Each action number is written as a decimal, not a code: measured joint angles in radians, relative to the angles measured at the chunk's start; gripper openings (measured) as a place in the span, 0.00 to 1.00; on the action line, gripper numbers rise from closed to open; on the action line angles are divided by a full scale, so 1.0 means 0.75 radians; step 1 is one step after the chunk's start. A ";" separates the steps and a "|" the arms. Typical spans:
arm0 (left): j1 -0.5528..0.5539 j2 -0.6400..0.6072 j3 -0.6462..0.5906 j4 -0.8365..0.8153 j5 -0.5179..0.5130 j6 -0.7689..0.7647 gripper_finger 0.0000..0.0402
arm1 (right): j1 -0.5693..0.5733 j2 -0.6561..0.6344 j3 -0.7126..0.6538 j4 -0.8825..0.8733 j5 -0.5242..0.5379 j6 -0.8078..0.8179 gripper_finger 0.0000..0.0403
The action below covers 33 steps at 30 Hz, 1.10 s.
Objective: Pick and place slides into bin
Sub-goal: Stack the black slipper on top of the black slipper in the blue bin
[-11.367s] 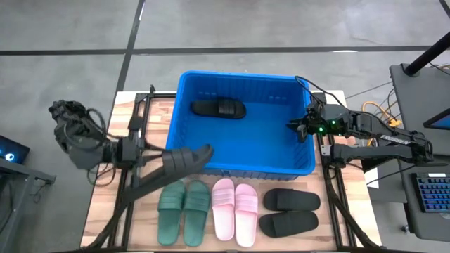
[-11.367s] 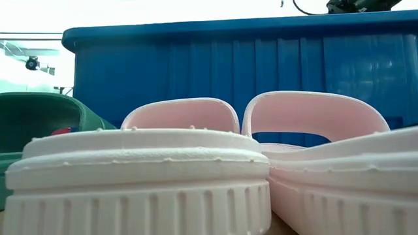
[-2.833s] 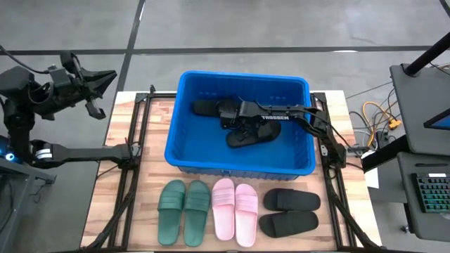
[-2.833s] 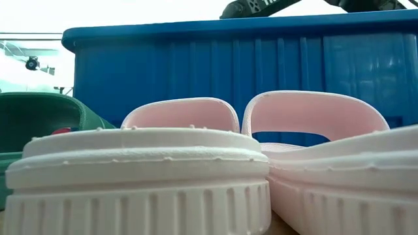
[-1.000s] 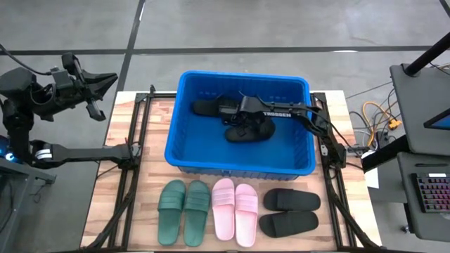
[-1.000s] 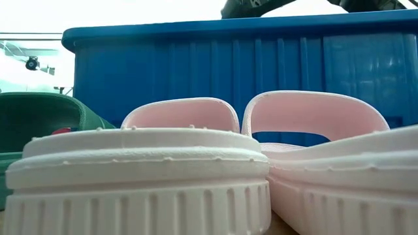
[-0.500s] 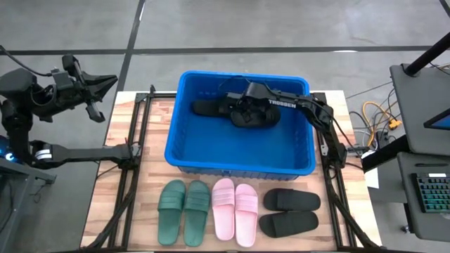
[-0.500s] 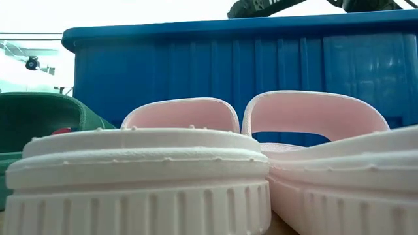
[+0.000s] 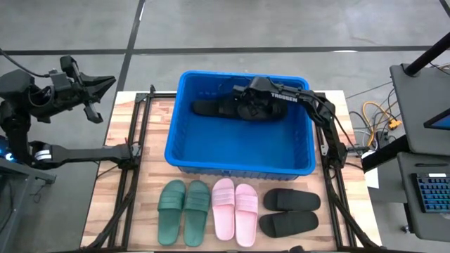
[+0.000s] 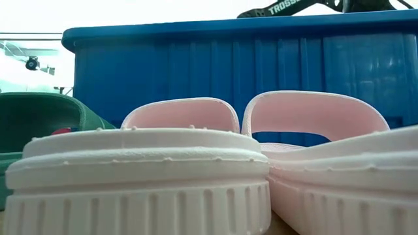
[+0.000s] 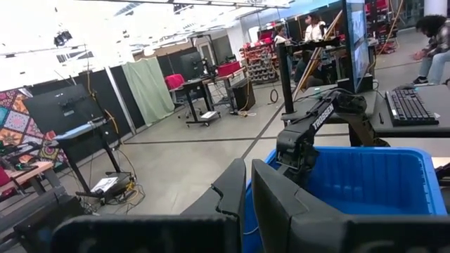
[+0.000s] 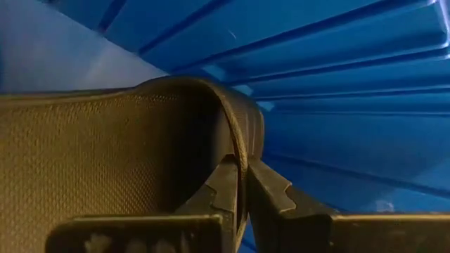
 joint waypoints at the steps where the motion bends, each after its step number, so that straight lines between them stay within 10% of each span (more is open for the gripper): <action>1: 0.000 0.000 0.000 0.000 0.000 0.000 0.03 | -0.007 -0.001 -0.002 0.001 0.001 -0.001 0.03; 33: 0.000 -0.001 0.000 -0.002 -0.003 0.001 0.03 | -0.119 -0.002 -0.192 0.010 -0.052 0.092 0.16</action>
